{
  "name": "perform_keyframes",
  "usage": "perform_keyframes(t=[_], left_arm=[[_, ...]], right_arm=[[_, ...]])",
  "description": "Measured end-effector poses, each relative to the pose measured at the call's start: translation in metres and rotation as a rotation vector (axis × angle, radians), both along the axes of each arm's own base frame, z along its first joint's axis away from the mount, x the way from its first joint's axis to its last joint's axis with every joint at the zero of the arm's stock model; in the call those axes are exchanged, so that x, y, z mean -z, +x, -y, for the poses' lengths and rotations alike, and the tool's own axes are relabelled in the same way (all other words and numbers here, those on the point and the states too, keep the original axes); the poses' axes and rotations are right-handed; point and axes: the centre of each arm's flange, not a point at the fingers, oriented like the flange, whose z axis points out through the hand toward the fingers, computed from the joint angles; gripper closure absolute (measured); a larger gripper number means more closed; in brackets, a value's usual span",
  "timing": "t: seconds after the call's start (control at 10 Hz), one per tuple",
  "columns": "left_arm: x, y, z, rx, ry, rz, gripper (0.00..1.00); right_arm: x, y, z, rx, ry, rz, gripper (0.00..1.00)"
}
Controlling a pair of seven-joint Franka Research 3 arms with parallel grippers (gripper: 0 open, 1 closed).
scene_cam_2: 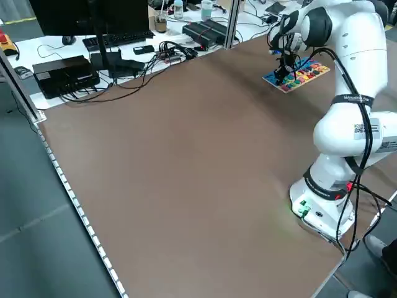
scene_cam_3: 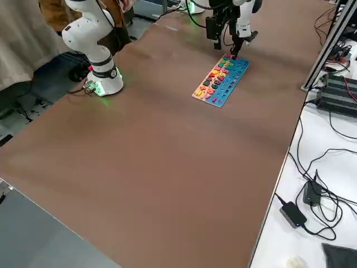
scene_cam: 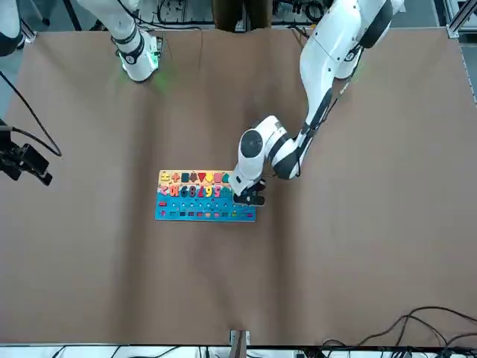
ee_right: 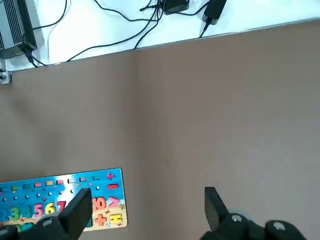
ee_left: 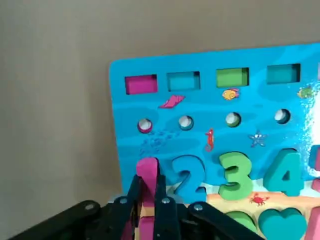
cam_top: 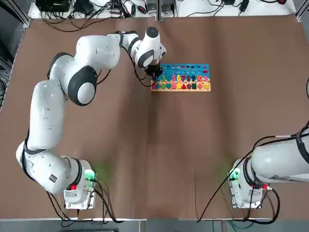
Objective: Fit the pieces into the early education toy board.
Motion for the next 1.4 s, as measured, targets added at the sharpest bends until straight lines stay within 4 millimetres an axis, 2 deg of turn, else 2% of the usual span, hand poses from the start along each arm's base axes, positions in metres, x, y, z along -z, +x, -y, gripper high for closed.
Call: perform_keyframes(t=[0.3,0.6,1.4], left_arm=[[0.000,0.000,0.000,0.001,0.000,0.000,0.87],[0.000,-0.001,0.001,0.003,0.001,-0.001,0.87],[0.000,0.001,0.002,0.001,0.002,0.000,0.87]], right_arm=[[0.006,-0.002,0.003,0.005,-0.001,-0.036,0.01],[0.017,-0.007,0.020,0.031,0.002,-0.108,0.01],[0.019,-0.008,0.016,0.024,0.002,-0.116,0.01]])
